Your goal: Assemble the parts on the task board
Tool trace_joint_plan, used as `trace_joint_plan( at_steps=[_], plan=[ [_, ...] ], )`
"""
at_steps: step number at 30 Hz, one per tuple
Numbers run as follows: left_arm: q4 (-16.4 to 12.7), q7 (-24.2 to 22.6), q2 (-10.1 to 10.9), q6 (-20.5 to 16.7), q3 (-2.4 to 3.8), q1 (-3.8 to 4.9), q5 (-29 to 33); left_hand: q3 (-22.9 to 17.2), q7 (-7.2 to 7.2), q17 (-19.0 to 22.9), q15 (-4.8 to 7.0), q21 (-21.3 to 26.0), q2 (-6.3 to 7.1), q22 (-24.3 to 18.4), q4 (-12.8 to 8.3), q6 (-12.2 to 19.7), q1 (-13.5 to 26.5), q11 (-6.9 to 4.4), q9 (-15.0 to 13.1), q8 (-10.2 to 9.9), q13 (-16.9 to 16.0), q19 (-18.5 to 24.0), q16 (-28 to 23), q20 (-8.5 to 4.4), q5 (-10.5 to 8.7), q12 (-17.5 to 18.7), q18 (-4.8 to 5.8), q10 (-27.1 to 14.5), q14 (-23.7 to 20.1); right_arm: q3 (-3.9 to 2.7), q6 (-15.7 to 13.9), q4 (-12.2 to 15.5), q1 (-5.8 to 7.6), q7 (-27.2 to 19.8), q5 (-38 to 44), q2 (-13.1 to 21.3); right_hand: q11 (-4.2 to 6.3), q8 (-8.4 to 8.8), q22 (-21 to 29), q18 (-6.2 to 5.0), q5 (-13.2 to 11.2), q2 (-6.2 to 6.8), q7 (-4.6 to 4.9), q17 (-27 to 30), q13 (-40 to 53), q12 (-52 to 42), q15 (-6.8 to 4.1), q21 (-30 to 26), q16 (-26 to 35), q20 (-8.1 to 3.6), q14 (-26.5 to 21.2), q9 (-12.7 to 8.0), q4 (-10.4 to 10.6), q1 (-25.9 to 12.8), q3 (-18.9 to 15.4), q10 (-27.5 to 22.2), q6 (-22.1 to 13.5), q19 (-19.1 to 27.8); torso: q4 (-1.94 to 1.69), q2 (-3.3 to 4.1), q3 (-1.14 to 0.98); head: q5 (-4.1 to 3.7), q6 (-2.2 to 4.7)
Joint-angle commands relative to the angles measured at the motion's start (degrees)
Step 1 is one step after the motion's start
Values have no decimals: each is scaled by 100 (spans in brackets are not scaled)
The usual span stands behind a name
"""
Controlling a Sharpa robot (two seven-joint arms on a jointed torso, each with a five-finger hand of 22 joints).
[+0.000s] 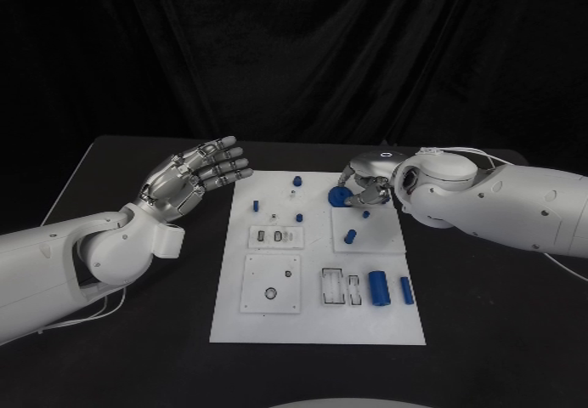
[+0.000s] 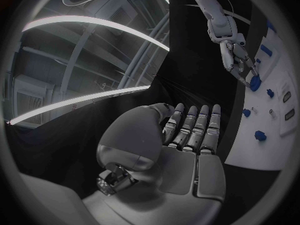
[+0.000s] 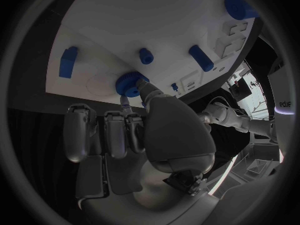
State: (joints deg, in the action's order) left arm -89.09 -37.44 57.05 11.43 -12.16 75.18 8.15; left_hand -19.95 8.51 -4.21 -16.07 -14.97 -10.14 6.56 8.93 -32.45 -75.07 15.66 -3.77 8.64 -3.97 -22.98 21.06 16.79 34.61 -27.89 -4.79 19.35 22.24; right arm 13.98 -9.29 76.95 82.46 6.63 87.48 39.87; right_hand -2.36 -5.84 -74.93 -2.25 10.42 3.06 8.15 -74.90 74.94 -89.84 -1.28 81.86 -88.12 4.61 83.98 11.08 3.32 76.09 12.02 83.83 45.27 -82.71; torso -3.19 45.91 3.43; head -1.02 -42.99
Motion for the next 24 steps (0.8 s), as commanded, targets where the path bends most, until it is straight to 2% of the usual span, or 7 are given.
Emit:
trace_joint_plan(
  at_steps=[1,6,13,18,20,23,24],
  plan=[
    [3,-43,-10,101,6,-17,26,-38,28,-8,-10,-25,-4,-5,-10,31,57,23,-1,7,0,-28,31,-19,13,-7,36,14,41,2,26,-23,-31,46,38,-21,-33,-71,-560,-88,202,-53,-7,-1177,1506,-16,4,-29,33,42,494,42,-38,89,-5,617,119,-5,1,0,1,2,-8],
    [10,-45,-9,102,6,-26,26,-38,28,-8,-10,-25,-4,-5,-10,31,57,23,-1,7,0,-28,31,-19,13,-7,36,14,41,2,8,-56,-41,7,38,-54,-15,-339,-568,-90,586,-86,-74,-1170,1506,-16,-7,-40,40,34,491,232,-84,158,51,617,591,-5,1,0,0,1,-9],
    [16,-46,-14,107,6,-36,26,-46,29,-7,-10,-24,-9,-5,-9,39,61,23,0,5,1,-27,32,-20,13,-6,37,13,39,2,-59,-137,-62,-44,46,-114,35,-635,-576,-91,825,-117,-165,-1168,1506,-16,-52,-53,45,-6,490,483,-111,156,55,617,881,-4,-2,1,0,-5,-8],
    [15,-45,-15,112,6,-40,26,-46,29,-7,-10,-24,-9,-5,-9,39,61,23,0,5,1,-27,32,-20,13,-6,37,13,39,2,-261,-172,-70,-118,64,-132,92,-879,-590,-91,1270,-127,-233,-1167,1506,-16,-94,-61,49,-48,490,726,-110,96,67,617,1013,-9,0,0,1,5,1],
    [13,-44,-8,108,6,-41,26,-46,29,-7,-10,-24,-9,-5,-9,39,61,23,0,5,1,-27,32,-20,13,-6,37,13,39,1,-412,-163,-71,-182,69,-115,139,-987,-623,-83,1712,-153,-284,-1190,1506,-16,-135,-40,34,-84,500,858,-48,-23,106,617,1047,-35,-3,1,1,11,8],
    [10,-45,3,103,6,-42,26,-46,29,-7,-10,-24,-9,-5,-9,39,61,23,0,5,1,-27,32,-20,13,-6,37,13,39,1,-580,-135,-70,-250,71,-86,156,-1033,-632,-81,1834,-167,-306,-1190,1506,-16,-153,-37,35,-101,501,918,-33,-58,141,617,1067,-42,-3,1,0,17,19],
    [9,-46,9,100,6,-43,26,-46,29,-7,-10,-24,-9,-5,-9,39,61,23,0,5,1,-27,32,-20,13,-6,37,13,39,0,-642,-119,-68,-271,72,-73,174,-1070,-660,-73,1961,-170,-323,-1201,1506,-16,-169,-14,28,-116,505,967,-31,-78,176,617,1084,-64,-3,1,0,17,19]
  ],
)
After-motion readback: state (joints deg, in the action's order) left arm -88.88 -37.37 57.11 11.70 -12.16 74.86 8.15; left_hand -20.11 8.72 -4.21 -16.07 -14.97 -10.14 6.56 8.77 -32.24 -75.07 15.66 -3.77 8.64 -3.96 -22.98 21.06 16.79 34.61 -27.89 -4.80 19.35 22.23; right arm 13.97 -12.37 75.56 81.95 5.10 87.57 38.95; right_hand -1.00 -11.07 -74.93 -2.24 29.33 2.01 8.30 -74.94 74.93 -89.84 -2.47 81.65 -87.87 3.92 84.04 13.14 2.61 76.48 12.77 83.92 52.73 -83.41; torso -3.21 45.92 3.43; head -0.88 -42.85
